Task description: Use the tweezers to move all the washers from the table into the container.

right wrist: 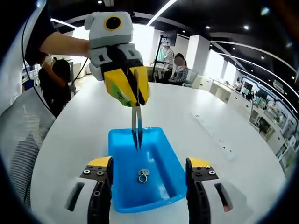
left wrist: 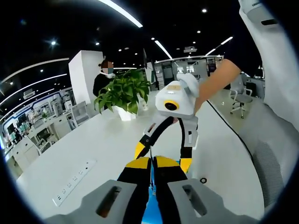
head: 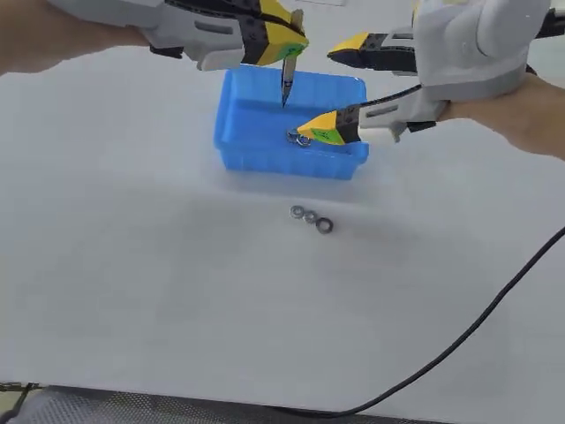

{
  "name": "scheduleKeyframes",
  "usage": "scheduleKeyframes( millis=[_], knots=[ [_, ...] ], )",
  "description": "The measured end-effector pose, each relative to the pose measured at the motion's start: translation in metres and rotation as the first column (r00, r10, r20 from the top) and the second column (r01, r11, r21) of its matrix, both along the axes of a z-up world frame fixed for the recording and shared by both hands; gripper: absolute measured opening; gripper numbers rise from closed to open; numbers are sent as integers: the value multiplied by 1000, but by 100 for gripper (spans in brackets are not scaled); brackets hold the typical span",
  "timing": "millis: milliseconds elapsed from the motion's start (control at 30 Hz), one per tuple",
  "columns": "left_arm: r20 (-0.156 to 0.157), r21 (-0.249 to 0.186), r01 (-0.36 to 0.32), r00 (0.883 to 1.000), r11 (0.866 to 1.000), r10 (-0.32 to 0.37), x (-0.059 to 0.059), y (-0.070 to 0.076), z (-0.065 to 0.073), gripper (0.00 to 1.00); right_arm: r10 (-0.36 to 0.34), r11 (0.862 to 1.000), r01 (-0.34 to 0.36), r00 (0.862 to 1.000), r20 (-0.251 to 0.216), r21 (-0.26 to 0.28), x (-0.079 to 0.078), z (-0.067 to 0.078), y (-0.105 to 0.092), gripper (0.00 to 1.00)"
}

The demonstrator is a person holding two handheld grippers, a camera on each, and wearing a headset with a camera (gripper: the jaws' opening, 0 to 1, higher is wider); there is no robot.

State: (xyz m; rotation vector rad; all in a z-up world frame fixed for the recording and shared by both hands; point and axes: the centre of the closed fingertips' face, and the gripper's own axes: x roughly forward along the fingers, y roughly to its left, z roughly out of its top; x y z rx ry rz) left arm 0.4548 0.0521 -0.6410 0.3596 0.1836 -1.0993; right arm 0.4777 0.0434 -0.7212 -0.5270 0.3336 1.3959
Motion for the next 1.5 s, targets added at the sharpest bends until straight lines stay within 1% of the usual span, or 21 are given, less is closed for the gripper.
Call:
scheduleKeyframes(
  millis=[100, 133, 233, 300, 333, 467, 533, 567, 600, 667, 733, 767, 800, 900, 1067, 1200, 1267, 1333, 1367, 1400, 1500],
  knots=[
    [-1, -14, -6, 1000, 1000, 6, -4, 0, 4, 5, -16, 1000, 16, 1000, 2, -1, -2, 0, -8, 69],
    [-3, -17, -6, 1000, 1000, 6, -6, -1, 5, 5, -26, 1000, 26, 1000, -4, 4, -4, 1, -12, 71],
    [-11, -30, 3, 1000, 1000, -3, -15, -3, 8, 5, -63, 997, 64, 998, -30, 40, -8, 5, -19, 79],
    [-15, -34, 9, 1000, 999, -9, -23, -5, 8, 5, -58, 996, 64, 996, -73, 70, -18, 9, -23, 80],
    [-16, -32, 10, 1000, 999, -10, -26, -5, 7, 5, -59, 995, 65, 995, -79, 76, -22, 10, -26, 81],
    [-32, -37, 4, 999, 999, -5, -37, -4, 6, 5, -63, 996, 68, 994, -90, 62, -37, 5, -37, 93],
    [-33, -39, -4, 999, 999, 2, -41, -2, 6, 5, -68, 996, 73, 993, -95, 48, -47, 2, -46, 98],
    [-38, -43, -7, 999, 999, 6, -43, -1, 7, 5, -69, 996, 74, 992, -101, 44, -54, 0, -49, 99],
    [-40, -47, -11, 999, 999, 9, -44, -1, 8, 5, -71, 996, 76, 992, -106, 45, -58, 0, -52, 99],
    [-46, -56, -16, 999, 998, 14, -47, 0, 10, 5, -81, 994, 89, 988, -133, 56, -69, -1, -60, 100],
    [-46, -57, -20, 999, 998, 17, -51, 0, 11, 5, -89, 994, 98, 985, -146, 53, -76, -4, -67, 100],
    [-57, -62, -20, 998, 998, 16, -54, -1, 11, 5, -91, 994, 99, 984, -150, 50, -79, -5, -69, 100],
    [-60, -65, -18, 998, 998, 14, -56, -2, 11, 5, -92, 994, 100, 984, -155, 44, -82, -7, -72, 100],
    [-73, -61, -14, 997, 998, 10, -65, -5, 7, 5, -95, 995, 99, 980, -174, 15, -94, -14, -82, 100],
    [-97, -60, -9, 995, 998, 3, -77, -12, -3, 5, -92, 995, 95, 977, -191, 7, -106, -17, -89, 100],
    [-98, -65, 8, 995, 998, -14, -85, -18, -6, 5, -91, 996, 94, 977, -195, 6, -110, -19, -90, 100],
    [-79, -70, 14, 997, 997, -20, -89, -23, -10, 5, -89, 996, 92, 975, -202, 4, -112, -20, -90, 100],
    [-56, -54, 23, 998, 998, -26, -91, -25, -15, 5, -88, 996, 90, 975, -203, 0, -113, -22, -91, 100],
    [-56, -53, 23, 998, 998, -26, -92, -27, -18, 5, -89, 996, 91, 975, -205, -2, -113, -22, -92, 100],
    [-69, -60, 21, 997, 998, -26, -93, -28, -21, 5, -90, 996, 92, 974, -208, -2, -113, -23, -92, 100],
    [-85, -67, 16, 996, 998, -22, -94, -32, -28, 5, -93, 995, 95, 971, -222, 1, -113, -26, -95, 100]
  ],
)
